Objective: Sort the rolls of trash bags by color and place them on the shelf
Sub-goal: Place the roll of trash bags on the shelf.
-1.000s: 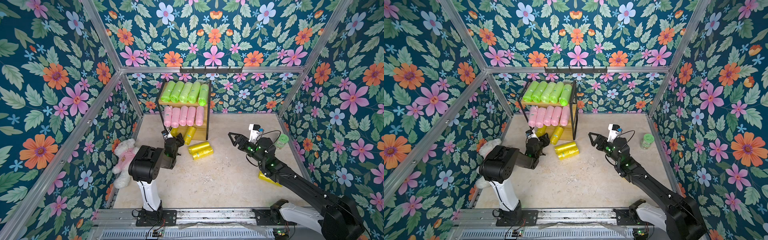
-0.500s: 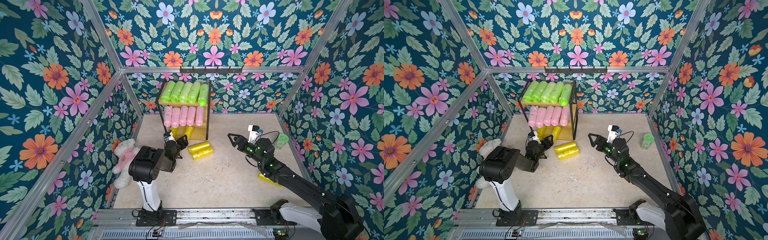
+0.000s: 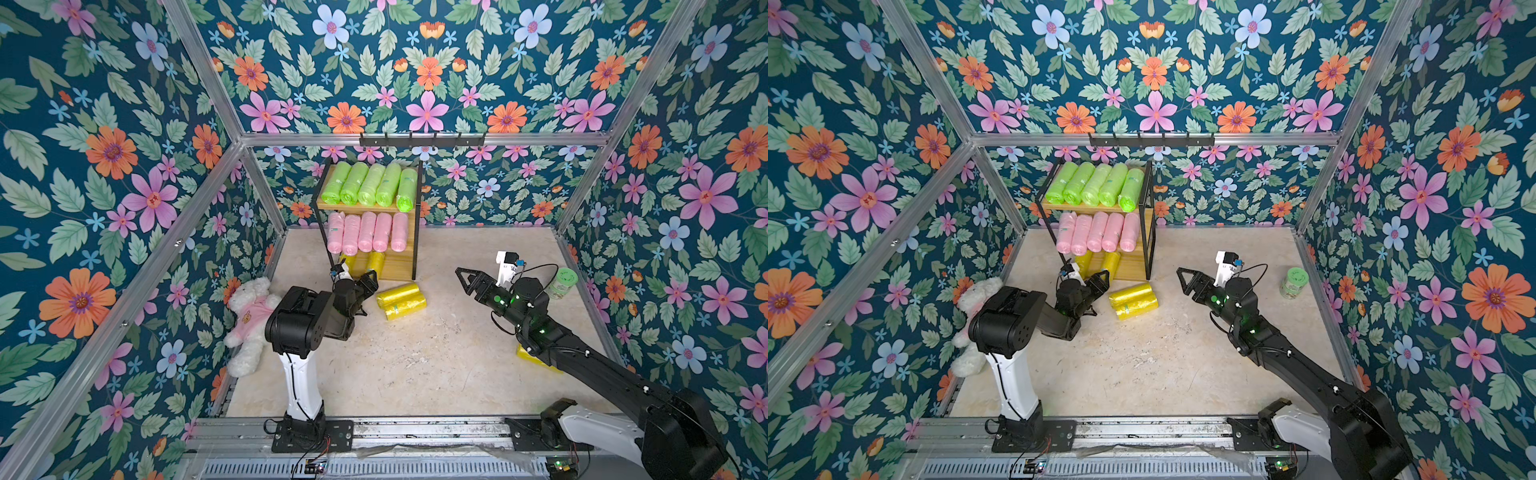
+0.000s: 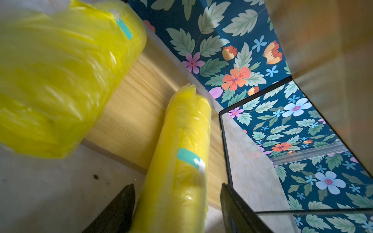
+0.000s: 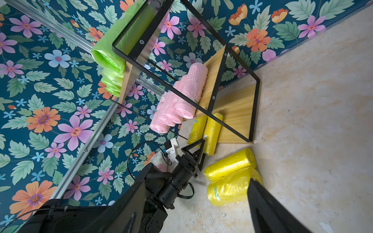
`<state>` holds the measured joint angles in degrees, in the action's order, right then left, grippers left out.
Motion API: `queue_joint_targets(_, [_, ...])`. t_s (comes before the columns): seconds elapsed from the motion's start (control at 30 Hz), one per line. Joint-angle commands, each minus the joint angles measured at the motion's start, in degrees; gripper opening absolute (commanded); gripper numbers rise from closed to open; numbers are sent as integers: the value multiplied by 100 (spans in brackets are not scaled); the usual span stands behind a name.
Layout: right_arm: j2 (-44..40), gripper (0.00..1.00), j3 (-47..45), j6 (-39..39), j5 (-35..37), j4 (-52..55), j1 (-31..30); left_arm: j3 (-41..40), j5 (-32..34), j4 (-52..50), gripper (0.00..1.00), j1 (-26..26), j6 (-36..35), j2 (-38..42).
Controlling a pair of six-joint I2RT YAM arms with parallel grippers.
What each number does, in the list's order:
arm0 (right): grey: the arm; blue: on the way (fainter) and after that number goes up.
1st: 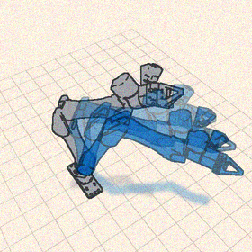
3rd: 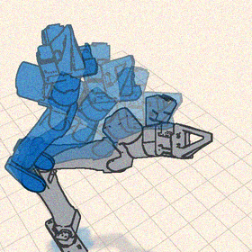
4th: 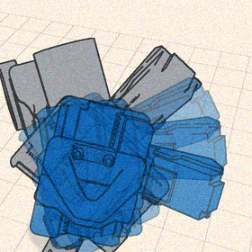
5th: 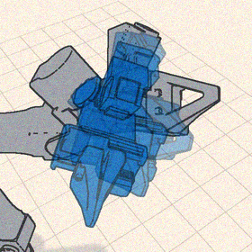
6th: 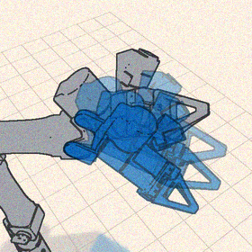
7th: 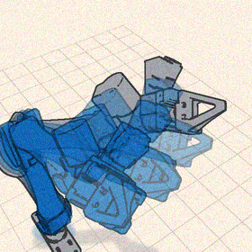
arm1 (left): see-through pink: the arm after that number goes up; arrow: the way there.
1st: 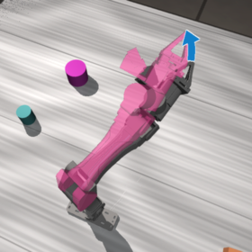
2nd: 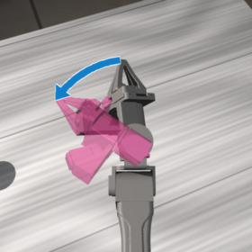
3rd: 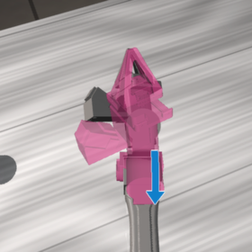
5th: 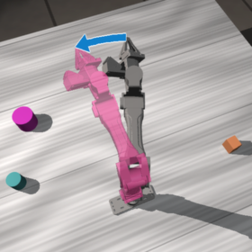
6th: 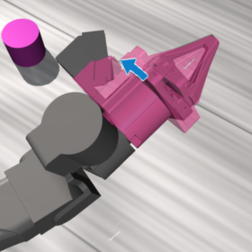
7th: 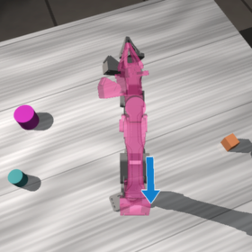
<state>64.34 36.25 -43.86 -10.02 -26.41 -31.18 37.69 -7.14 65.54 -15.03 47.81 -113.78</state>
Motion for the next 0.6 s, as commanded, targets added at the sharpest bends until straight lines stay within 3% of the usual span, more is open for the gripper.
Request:
queue_joint_targets(0.0, [17,84,-4,-24,-10,-154,-5,-5,-64,87,70,0,129,-15])
queue_joint_targets(0.27, [57,84,22,-21,0,-145,-8,-162,116,322,50,4,208,-53])
queue_joint_targets(0.57, [78,84,19,-13,18,-140,-2,-254,350,285,45,152,-8,279])
